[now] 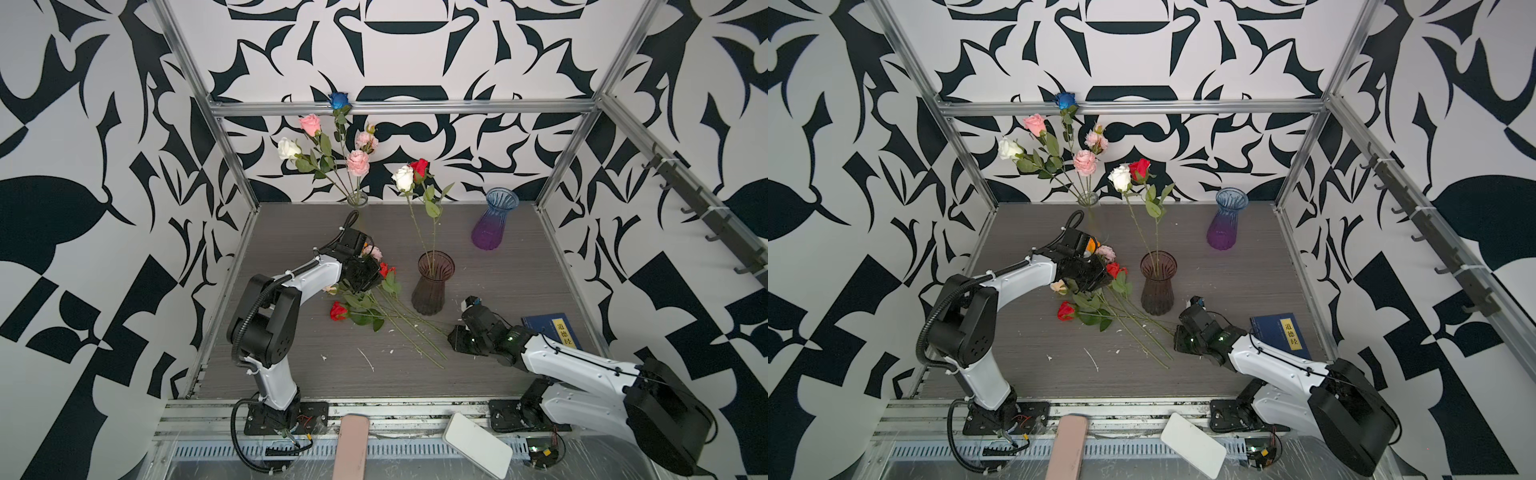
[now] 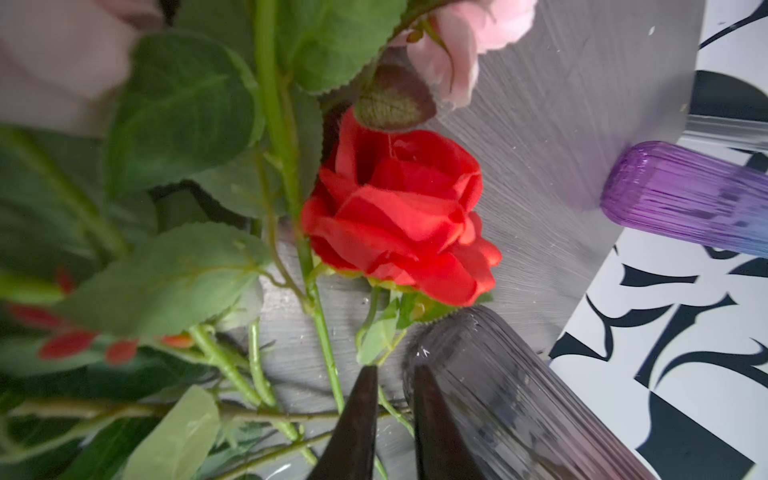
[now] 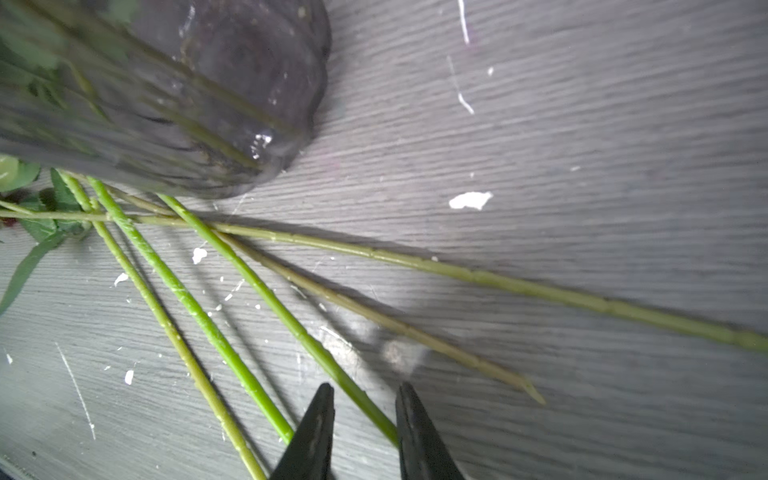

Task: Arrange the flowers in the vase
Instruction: 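Open the left gripper and return it to the rose bunch, then grasp the yellow rose with the left gripper and lift it high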

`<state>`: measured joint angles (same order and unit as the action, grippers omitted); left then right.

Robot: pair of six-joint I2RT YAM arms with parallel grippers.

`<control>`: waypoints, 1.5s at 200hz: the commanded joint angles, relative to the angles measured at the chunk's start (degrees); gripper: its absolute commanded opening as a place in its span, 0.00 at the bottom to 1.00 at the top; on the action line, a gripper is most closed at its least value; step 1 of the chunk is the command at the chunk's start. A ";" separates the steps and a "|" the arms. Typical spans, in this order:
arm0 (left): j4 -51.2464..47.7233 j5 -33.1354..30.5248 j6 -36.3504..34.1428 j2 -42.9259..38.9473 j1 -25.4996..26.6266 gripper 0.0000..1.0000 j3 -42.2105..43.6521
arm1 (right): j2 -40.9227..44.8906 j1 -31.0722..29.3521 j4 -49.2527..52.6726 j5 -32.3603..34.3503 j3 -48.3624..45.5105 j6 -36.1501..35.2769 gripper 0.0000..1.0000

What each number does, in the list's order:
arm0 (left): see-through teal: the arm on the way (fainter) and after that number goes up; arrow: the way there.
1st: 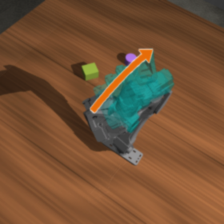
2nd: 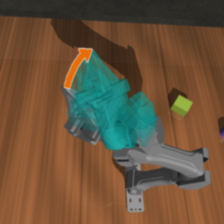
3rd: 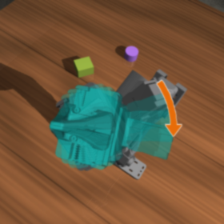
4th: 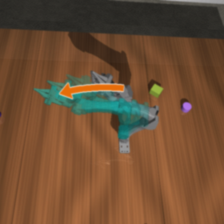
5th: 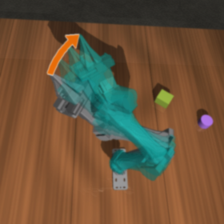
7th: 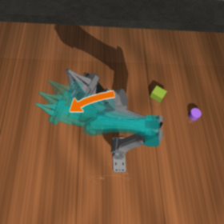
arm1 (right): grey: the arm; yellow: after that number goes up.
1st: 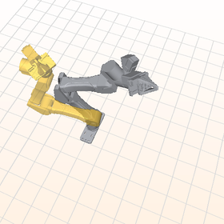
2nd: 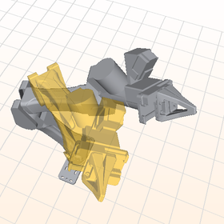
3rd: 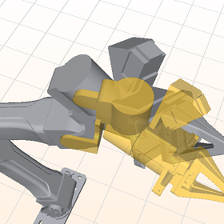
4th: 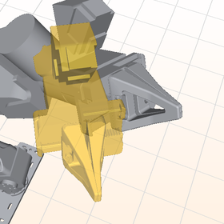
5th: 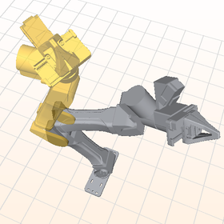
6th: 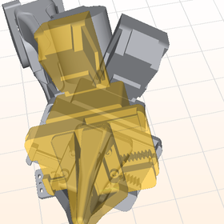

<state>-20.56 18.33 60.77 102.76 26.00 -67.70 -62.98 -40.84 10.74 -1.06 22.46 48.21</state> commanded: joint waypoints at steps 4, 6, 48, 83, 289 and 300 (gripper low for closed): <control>-7.37 -2.00 -2.08 2.20 0.10 0.21 -3.05 | 1.78 0.32 0.01 1.46 1.80 -1.09 0.30; -7.70 -2.20 -2.18 2.25 0.08 0.20 -3.27 | 1.91 0.32 0.10 1.53 1.76 -1.10 0.30; -11.14 -4.58 -3.02 4.29 0.10 0.20 -5.46 | 4.04 1.16 1.72 2.81 1.45 -1.54 0.30; -11.55 -3.34 -2.94 7.12 0.19 0.20 -6.74 | 4.80 1.99 2.56 2.82 1.51 -1.80 0.31; -9.94 -2.64 -1.30 -3.98 -4.73 0.00 -3.52 | 1.73 3.80 -0.96 0.60 1.30 -1.98 0.30; -9.33 -2.92 -1.16 -7.41 -5.82 0.00 -1.48 | -0.52 3.84 -2.28 -0.60 1.78 -2.04 0.30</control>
<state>-29.39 16.27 58.76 102.52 22.41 -72.51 -60.14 -37.21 12.23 0.38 22.46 46.54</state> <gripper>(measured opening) 0.052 0.302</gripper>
